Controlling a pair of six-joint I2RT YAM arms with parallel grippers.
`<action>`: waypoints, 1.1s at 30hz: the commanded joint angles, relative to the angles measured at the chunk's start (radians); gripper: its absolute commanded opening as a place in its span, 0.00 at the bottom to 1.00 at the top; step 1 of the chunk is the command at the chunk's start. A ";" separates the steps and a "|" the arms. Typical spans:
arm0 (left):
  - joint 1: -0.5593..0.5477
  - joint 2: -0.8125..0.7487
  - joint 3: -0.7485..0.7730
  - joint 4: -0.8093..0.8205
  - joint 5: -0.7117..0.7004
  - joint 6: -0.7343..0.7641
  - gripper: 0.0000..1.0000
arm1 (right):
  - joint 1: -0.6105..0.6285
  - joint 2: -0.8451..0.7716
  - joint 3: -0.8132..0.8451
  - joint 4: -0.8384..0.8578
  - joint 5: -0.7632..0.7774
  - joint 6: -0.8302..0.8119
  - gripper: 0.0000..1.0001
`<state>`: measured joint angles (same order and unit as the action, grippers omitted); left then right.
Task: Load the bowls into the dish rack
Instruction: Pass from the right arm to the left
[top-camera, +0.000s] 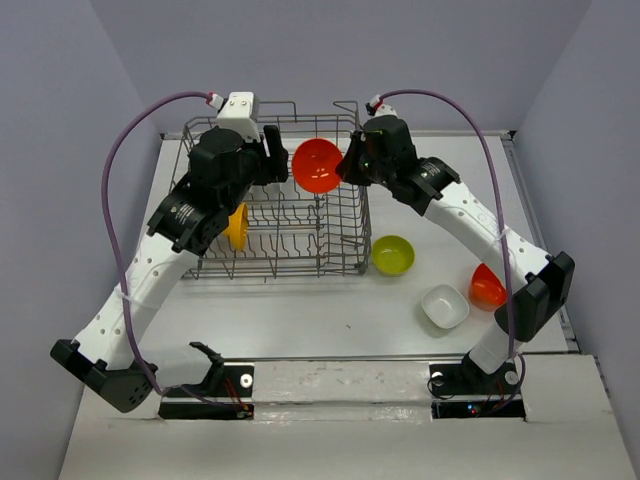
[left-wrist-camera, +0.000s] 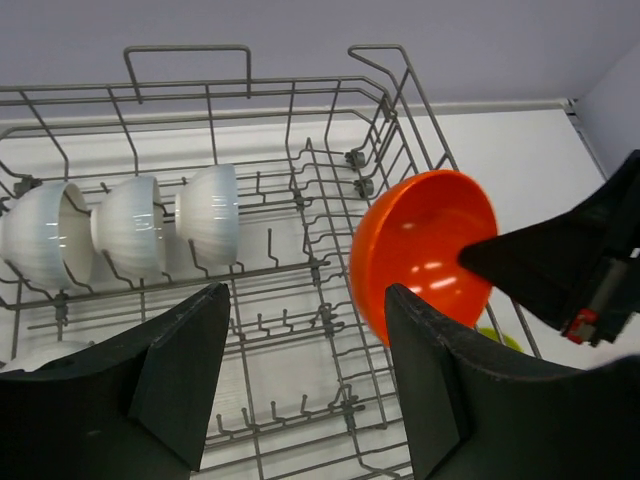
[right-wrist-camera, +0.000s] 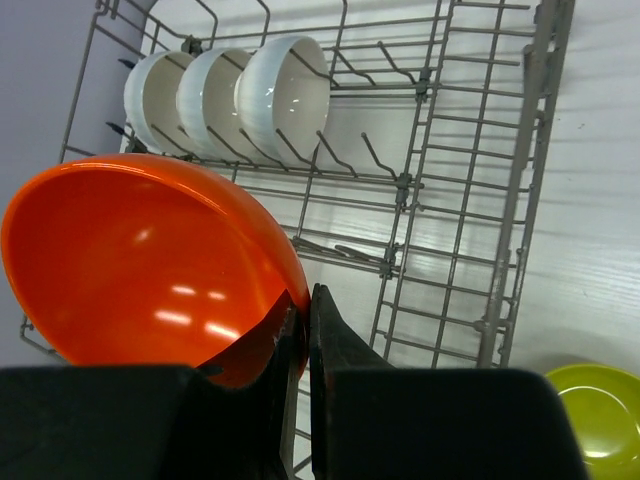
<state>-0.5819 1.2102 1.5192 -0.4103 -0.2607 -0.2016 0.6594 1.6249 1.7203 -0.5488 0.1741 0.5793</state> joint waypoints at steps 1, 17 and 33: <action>-0.004 -0.009 -0.005 0.028 0.078 -0.047 0.72 | 0.037 0.018 0.087 0.047 0.057 -0.024 0.01; -0.004 0.057 -0.053 0.056 0.006 -0.047 0.64 | 0.095 0.081 0.182 0.038 0.097 -0.045 0.01; -0.004 0.071 -0.060 0.051 -0.046 -0.033 0.20 | 0.134 0.102 0.193 0.027 0.137 -0.061 0.01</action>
<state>-0.5819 1.3006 1.4658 -0.3992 -0.2806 -0.2394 0.7780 1.7176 1.8584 -0.5697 0.2810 0.5293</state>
